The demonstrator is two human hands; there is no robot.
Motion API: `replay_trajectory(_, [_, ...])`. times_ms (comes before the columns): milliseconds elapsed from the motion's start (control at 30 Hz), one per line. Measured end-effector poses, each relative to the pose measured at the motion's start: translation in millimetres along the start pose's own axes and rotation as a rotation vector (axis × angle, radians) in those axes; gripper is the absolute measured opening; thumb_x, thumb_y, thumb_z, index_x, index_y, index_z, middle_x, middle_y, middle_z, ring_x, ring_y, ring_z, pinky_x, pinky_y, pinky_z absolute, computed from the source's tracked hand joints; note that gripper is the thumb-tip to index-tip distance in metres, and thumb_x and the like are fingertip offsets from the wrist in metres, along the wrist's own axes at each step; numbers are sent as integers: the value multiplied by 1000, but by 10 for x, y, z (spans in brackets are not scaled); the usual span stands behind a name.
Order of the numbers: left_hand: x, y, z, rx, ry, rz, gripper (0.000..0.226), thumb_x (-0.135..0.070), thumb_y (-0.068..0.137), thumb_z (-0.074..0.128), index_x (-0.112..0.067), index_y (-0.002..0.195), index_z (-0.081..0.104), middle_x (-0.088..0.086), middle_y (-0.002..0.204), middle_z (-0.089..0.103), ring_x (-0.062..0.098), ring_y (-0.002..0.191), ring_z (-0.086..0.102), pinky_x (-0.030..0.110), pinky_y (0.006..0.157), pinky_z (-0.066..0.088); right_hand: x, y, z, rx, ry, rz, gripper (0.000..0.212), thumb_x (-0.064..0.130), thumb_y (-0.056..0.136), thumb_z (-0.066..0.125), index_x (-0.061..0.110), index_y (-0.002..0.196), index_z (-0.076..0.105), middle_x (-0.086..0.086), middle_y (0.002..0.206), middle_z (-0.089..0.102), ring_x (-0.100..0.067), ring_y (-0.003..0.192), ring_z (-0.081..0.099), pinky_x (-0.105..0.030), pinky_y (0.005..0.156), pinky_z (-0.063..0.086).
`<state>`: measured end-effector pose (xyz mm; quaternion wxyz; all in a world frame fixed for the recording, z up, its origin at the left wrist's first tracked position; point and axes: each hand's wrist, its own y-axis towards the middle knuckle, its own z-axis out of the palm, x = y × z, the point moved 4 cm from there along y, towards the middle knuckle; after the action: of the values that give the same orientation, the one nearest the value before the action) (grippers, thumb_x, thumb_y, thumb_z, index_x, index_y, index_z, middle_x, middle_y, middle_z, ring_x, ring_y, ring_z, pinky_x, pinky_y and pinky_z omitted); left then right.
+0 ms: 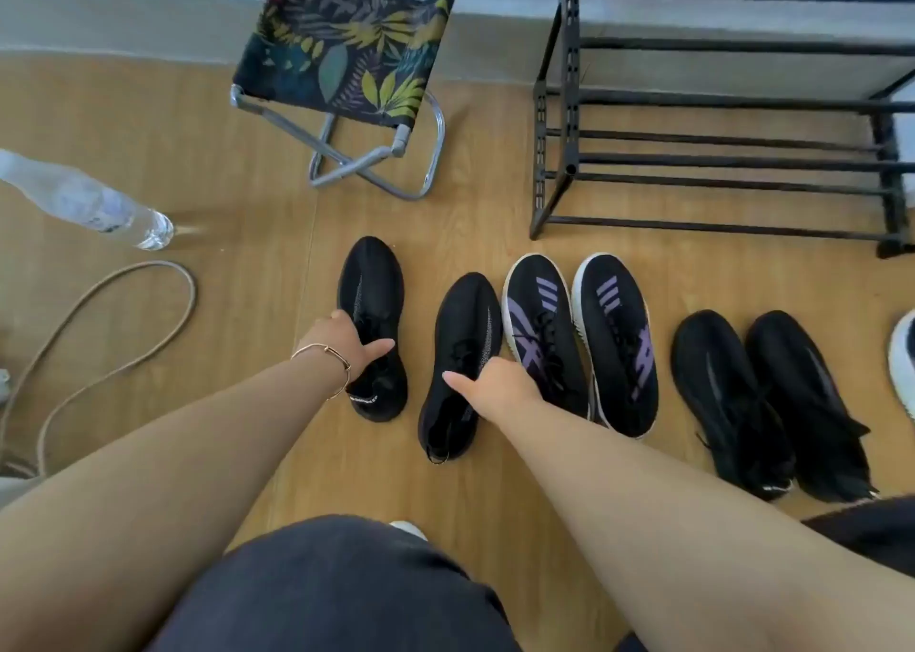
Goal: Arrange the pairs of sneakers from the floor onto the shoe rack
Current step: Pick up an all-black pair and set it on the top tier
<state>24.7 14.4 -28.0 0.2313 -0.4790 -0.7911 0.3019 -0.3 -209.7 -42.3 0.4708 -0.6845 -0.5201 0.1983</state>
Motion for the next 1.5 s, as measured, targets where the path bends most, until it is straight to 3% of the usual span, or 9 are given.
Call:
replay_trajectory(133, [-87, 109, 258, -43, -22, 25, 78, -68, 80, 61, -6, 124, 42, 14, 103, 62, 26, 78, 65, 32, 54, 49, -45, 197, 172, -40, -16, 45, 67, 58, 92, 56, 8, 136, 41, -13, 119, 64, -30, 94, 63, -35, 64, 46])
replay_trajectory(300, [-218, 147, 338, -133, -160, 152, 24, -29, 95, 57, -8, 106, 53, 4, 80, 57, 19, 67, 55, 30, 57, 46, -106, 263, 202, 1, 101, -37, 36, 34, 102, 48, 15, 132, 47, -6, 99, 59, -26, 82, 60, -33, 63, 46])
replay_trajectory(433, [-155, 53, 243, -165, -301, 164, 11, -21, 94, 58, -11, 94, 53, -2, 70, 51, 12, 59, 49, 24, 48, 38, -52, 153, 145, 19, 178, -123, 24, 23, 103, 43, 15, 124, 49, -9, 102, 61, -27, 82, 57, -34, 66, 46])
replay_trajectory(500, [-105, -24, 117, -173, -361, 178, 10, -21, 93, 59, -14, 90, 52, -2, 72, 55, 13, 61, 53, 23, 48, 39, 42, 35, 100, 13, 199, -189, 18, 19, 101, 41, 12, 116, 50, -8, 101, 58, -28, 87, 58, -37, 73, 49])
replay_trajectory(600, [-94, -178, -132, -171, -402, 219, 9, -21, 92, 59, -16, 88, 52, -2, 72, 58, 14, 61, 57, 22, 46, 40, 179, -141, -36, -9, 176, -239, 8, 16, 100, 40, 12, 101, 48, -6, 86, 54, -26, 76, 54, -36, 63, 44])
replay_trajectory(867, [-370, -830, -983, -266, -323, 340, 12, -19, 84, 63, -16, 82, 52, 4, 71, 62, 17, 56, 51, 26, 47, 45, 351, -845, -833, -200, 208, -394, 4, 16, 98, 45, 16, 97, 49, -5, 76, 55, -21, 67, 53, -31, 55, 40])
replay_trajectory(1000, [-598, -1205, -1285, -263, -281, 340, 18, -20, 83, 65, -18, 76, 48, 1, 69, 58, 15, 55, 47, 23, 47, 39, 242, -1198, -1273, -317, 263, -436, 22, 15, 97, 46, 24, 79, 37, 2, 68, 43, -13, 57, 40, -23, 47, 28])
replay_trajectory(1233, [-1132, -1707, -1591, -290, -326, 388, 14, -18, 82, 65, -16, 79, 52, 3, 75, 61, 17, 60, 50, 26, 53, 46, -196, -1583, -2044, -483, 335, -451, 24, 10, 95, 49, 19, 76, 38, -3, 66, 44, -14, 54, 38, -27, 50, 32])
replay_trajectory(1500, [-2050, -1691, -2198, -433, -298, 436, 23, -15, 84, 63, -20, 72, 44, 2, 71, 55, 16, 59, 47, 25, 49, 36, -581, -1489, -3129, -681, 275, -412, 22, 14, 96, 51, 22, 79, 41, -3, 74, 52, -18, 61, 50, -30, 51, 40])
